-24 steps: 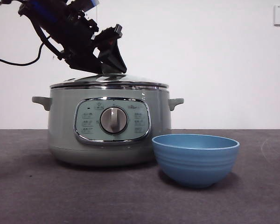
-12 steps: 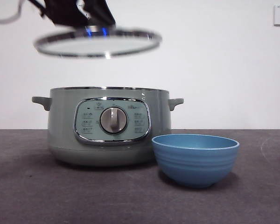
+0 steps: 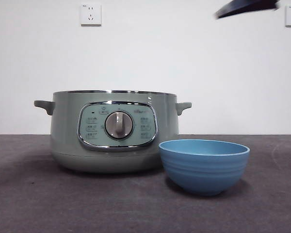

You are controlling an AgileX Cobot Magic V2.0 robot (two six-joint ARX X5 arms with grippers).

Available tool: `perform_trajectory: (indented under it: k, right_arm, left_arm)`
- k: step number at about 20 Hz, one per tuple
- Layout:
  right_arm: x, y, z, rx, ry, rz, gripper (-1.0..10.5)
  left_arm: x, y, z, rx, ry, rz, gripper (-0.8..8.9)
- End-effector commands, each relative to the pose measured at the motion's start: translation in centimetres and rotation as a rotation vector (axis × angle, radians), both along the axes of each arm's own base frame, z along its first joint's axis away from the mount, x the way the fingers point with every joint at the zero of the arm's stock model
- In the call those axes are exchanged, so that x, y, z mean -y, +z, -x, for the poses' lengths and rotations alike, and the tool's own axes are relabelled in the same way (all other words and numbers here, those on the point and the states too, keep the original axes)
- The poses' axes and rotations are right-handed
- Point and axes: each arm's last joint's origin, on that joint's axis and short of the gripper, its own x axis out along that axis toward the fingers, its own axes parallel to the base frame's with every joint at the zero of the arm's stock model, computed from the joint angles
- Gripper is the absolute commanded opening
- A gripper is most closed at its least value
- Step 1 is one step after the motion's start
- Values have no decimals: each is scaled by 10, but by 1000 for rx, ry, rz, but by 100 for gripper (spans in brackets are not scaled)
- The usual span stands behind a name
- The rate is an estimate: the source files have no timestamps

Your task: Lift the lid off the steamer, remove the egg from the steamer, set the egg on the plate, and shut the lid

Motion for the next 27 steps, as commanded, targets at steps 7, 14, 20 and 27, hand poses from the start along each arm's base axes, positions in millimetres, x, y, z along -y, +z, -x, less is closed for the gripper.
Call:
perform_trajectory:
  k: [7,14,20,27]
  right_arm:
    - [-88,-14,-56,27,-25,122,594]
    - [-147,-36,-105,28,-30,247,589]
    - [-173,-81,-125,21,-26,346,535]
    - [-183,-121,-136,-35,-10,400,536]
  left_arm:
    - [-30,3,57,37,98,11,-8]
    - [-36,0,68,26,107,3,-8]
    - [-36,-1,69,23,105,1,-8]
    - [-35,-1,69,17,95,1,-8]
